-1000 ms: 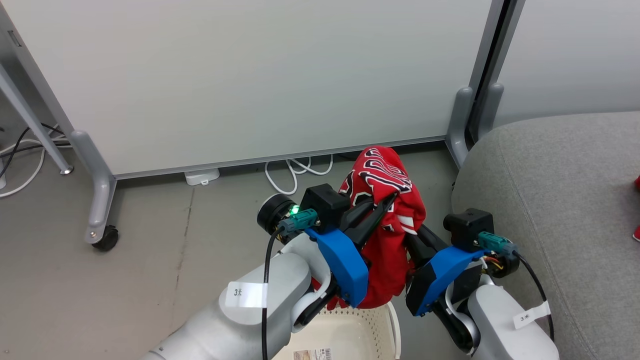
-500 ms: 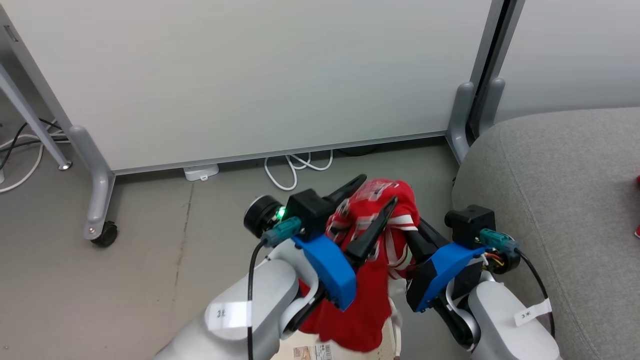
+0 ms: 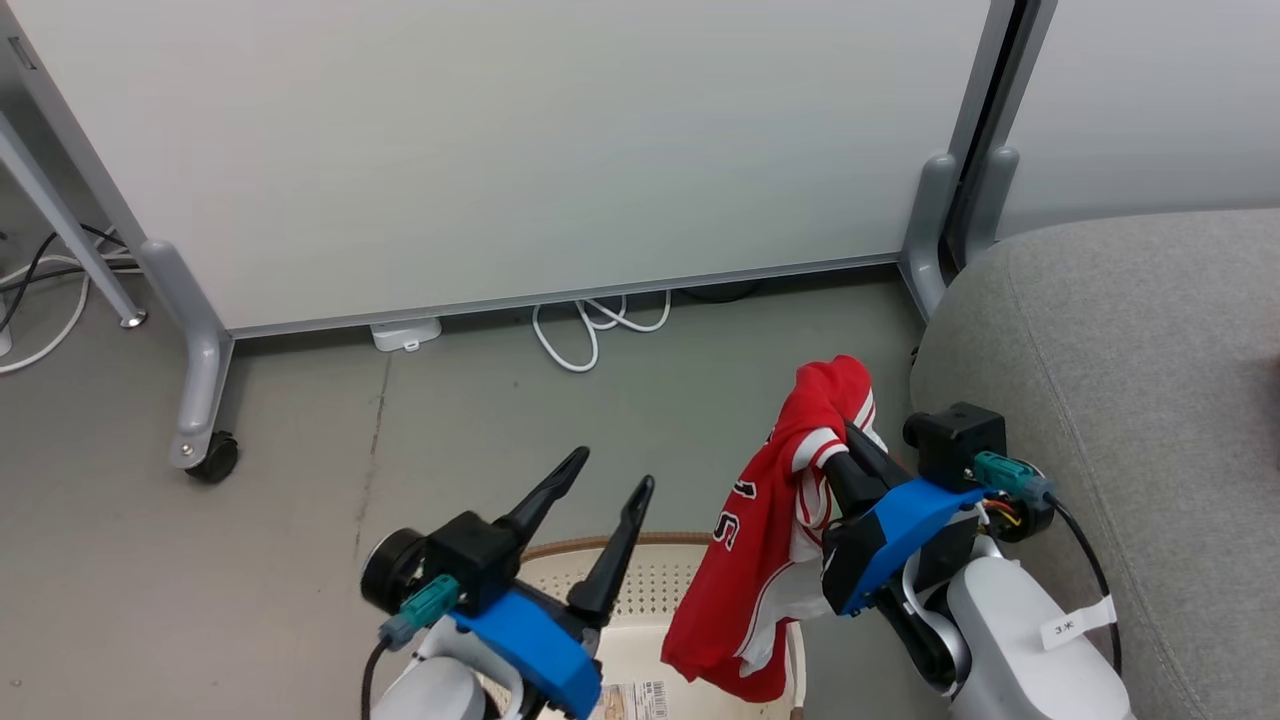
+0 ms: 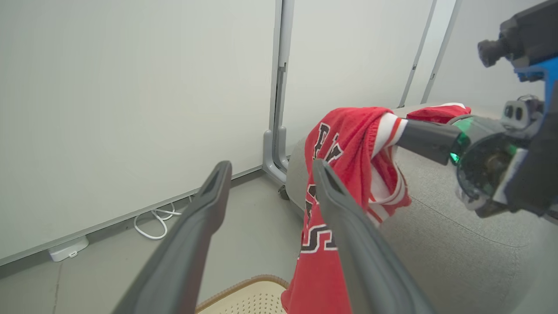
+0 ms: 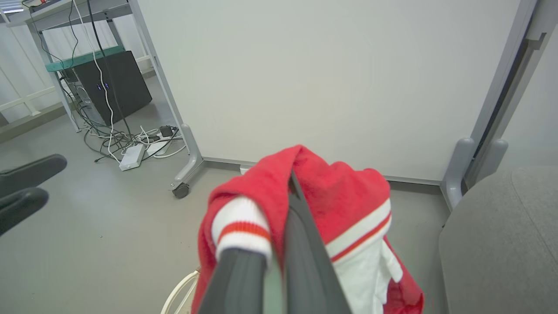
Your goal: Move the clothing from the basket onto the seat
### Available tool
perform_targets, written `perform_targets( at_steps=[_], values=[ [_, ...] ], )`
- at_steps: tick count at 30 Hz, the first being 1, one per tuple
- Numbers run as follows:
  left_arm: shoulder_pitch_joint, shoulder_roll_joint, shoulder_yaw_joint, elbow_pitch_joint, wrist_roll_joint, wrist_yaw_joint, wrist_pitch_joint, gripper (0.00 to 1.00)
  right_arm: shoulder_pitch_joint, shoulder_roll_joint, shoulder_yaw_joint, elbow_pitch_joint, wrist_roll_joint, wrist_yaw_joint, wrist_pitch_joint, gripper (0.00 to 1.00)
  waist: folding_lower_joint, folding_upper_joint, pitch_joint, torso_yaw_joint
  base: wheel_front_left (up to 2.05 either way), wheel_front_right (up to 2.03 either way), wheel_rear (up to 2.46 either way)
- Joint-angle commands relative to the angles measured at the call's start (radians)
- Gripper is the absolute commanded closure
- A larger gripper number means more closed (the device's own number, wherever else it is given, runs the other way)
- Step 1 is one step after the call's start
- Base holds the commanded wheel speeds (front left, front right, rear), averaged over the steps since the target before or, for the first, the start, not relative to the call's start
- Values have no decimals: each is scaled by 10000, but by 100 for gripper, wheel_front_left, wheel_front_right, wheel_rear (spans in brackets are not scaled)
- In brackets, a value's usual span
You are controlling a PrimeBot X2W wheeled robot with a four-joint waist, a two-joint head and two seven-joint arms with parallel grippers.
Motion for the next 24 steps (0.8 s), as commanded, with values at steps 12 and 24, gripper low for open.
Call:
perform_targets(
  at_steps=[12,24],
  values=[
    [1905,-74,2102,-810,1018,-14,-28,0,272,5,-247,-302,-109,5,138,100,0,-1,-24,68,0,0,0],
    [2171,-241,2326,-945,1165,-17,-28,0,272,5,-252,-413,-142,5,217,100,0,-1,10,-33,0,0,0]
  ],
)
